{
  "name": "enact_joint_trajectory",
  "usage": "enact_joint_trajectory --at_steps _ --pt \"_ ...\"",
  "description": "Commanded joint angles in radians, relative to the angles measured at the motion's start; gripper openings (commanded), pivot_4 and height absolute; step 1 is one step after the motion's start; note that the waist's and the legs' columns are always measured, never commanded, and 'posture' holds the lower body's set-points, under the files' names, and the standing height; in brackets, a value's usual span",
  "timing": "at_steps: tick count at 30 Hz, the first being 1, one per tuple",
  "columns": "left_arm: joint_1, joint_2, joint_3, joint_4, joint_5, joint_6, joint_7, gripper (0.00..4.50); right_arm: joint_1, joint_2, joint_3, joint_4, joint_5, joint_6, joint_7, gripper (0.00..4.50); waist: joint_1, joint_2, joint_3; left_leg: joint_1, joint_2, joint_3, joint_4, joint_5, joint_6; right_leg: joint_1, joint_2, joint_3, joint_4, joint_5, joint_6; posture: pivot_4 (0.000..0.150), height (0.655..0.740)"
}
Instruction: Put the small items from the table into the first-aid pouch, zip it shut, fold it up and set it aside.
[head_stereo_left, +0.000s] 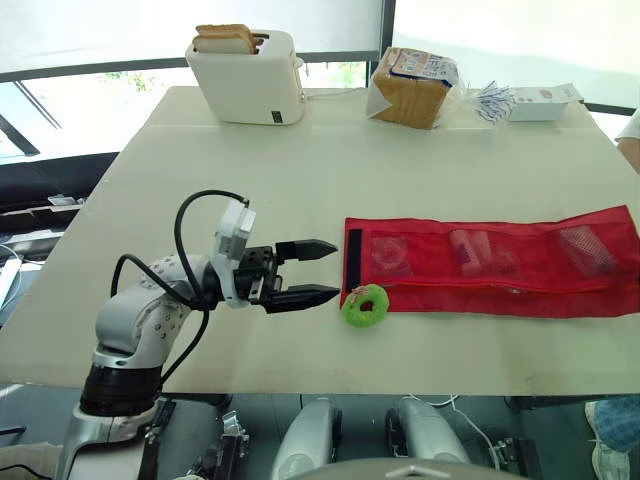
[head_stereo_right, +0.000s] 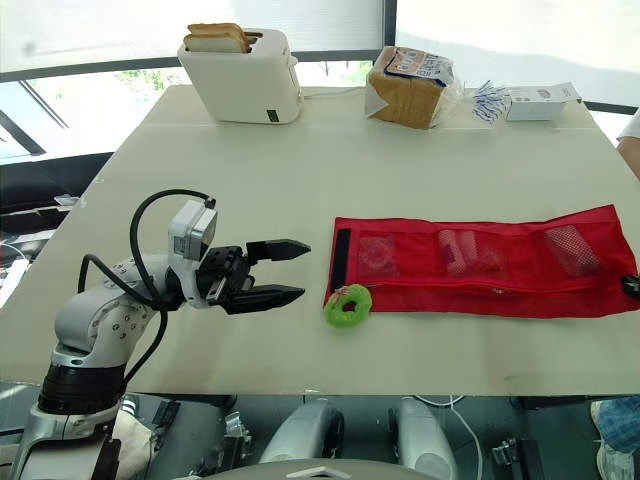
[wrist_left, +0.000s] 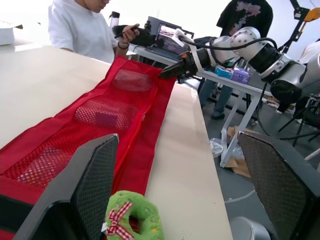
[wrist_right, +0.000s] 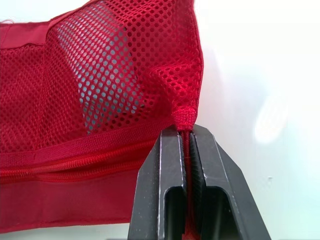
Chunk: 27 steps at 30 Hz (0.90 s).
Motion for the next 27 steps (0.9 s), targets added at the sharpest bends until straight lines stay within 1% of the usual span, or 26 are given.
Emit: enact_joint_trajectory --at_steps 1,3,4,5,6,7,8,9,10,12,14,15,19,23,27 --pt "-0.023 0.007 0.004 -0.003 -0.006 0.032 0.056 4.07 0.073 -0.029 -0.049 -0.052 -0.042 -0.071 0.112 1.08 0.001 0.0 0.0 0.0 0.0 0.0 0.0 0.0 0.0 0.0 0.0 0.0 0.0 0.0 0.0 0.15 0.74" --pt "-0.05 0.009 -0.026 0.03 0.036 0.085 0.134 4.07 0.137 -0.011 -0.163 -0.094 -0.07 -0.15 0.17 2.04 0.003 0.0 0.0 0.0 0.0 0.0 0.0 0.0 0.0 0.0 0.0 0.0 0.0 0.0 0.0 0.15 0.74" --pt "-0.068 0.01 -0.041 0.049 0.042 0.129 0.168 4.07 0.179 0.006 -0.222 -0.132 -0.08 -0.215 0.225 2.37 0.008 0.001 0.0 0.0 0.0 0.0 0.0 0.0 0.0 0.0 0.0 0.0 0.0 0.0 0.0 0.15 0.74" --pt "-0.084 0.011 -0.053 0.066 0.049 0.163 0.192 4.07 0.208 0.026 -0.268 -0.17 -0.076 -0.261 0.274 2.9 0.01 0.001 0.0 0.0 0.0 0.0 0.0 0.0 0.0 0.0 0.0 0.0 0.0 0.0 0.0 0.15 0.74" --pt "-0.106 0.015 -0.081 0.084 0.085 0.199 0.241 4.07 0.237 0.065 -0.338 -0.237 -0.008 -0.266 0.339 3.24 0.012 0.001 0.0 0.0 0.0 0.0 0.0 0.0 0.0 0.0 0.0 0.0 0.0 0.0 0.001 0.15 0.74" --pt "-0.136 0.0 -0.088 0.112 0.092 0.267 0.306 4.07 0.273 0.101 -0.392 -0.311 0.044 -0.287 0.405 3.8 0.013 0.001 0.001 0.0 0.0 -0.001 0.0 0.0 0.0 0.0 0.0 0.0 0.0 0.0 0.001 0.15 0.74" --pt "-0.177 -0.024 -0.086 0.156 0.084 0.339 0.361 4.07 0.296 0.136 -0.44 -0.394 0.114 -0.31 0.468 4.04 0.017 0.001 0.001 0.0 0.0 -0.002 0.0 0.0 0.0 0.0 0.001 -0.001 0.0 0.0 0.001 0.15 0.74" --pt "-0.219 -0.036 -0.093 0.198 0.074 0.418 0.39 4.07 0.313 0.163 -0.477 -0.465 0.169 -0.322 0.498 4.04 0.02 0.001 0.001 0.0 0.0 -0.003 0.0 0.0 0.0 0.001 0.001 -0.002 0.0 0.0 0.001 0.15 0.74" --pt "-0.249 -0.041 -0.103 0.227 0.068 0.465 0.395 4.07 0.319 0.182 -0.495 -0.514 0.197 -0.333 0.492 4.04 0.019 0.0 0.001 0.0 0.0 -0.004 0.0 0.0 0.0 0.001 0.001 -0.002 0.0 0.0 0.001 0.15 0.74" --pt "-0.303 -0.062 -0.118 0.288 0.073 0.518 0.405 4.07 0.325 0.196 -0.494 -0.616 0.238 -0.358 0.491 4.04 0.01 -0.002 0.002 0.001 0.0 -0.003 0.0 0.0 0.0 0.001 0.001 -0.002 0.0 0.0 0.001 0.15 0.74" --pt "-0.347 -0.093 -0.137 0.346 0.098 0.535 0.428 4.07 0.385 0.134 -0.454 -0.695 0.264 -0.303 0.53 4.04 0.009 -0.003 0.002 0.001 0.0 -0.002 0.001 0.0 0.0 0.002 0.0 -0.001 0.0 0.0 0.001 0.15 0.74" --pt "-0.362 -0.101 -0.157 0.363 0.114 0.54 0.433 4.07 0.384 0.118 -0.436 -0.729 0.248 -0.324 0.534 4.04 0.009 -0.003 0.002 0.001 0.0 -0.002 0.001 0.0 0.0 0.002 0.0 -0.001 0.0 0.0 0.001 0.15 0.74" --pt "-0.417 -0.155 -0.197 0.458 0.155 0.598 0.476 4.07 0.329 0.052 -0.404 -0.802 0.359 -0.341 0.5 4.04 0.013 -0.006 0.004 0.001 0.0 -0.003 0.001 0.002 -0.004 0.002 0.0 -0.002 0.0 0.0 0.001 0.15 0.74" --pt "-0.437 -0.191 -0.194 0.502 0.167 0.616 0.493 4.07 0.307 0.031 -0.378 -0.828 0.387 -0.343 0.466 4.04 0.023 -0.008 0.004 0.0 0.0 -0.003 0.001 0.002 -0.004 0.002 -0.001 -0.002 -0.001 0.0 0.001 0.15 0.74" --pt "-0.458 -0.29 -0.083 0.535 0.076 0.76 0.525 4.07 0.29 0.043 -0.287 -0.857 0.353 -0.362 0.411 4.04 0.026 -0.009 0.004 0.0 -0.001 -0.003 0.002 0.002 -0.004 0.002 -0.002 -0.002 -0.001 0.0 0.001 0.15 0.74"
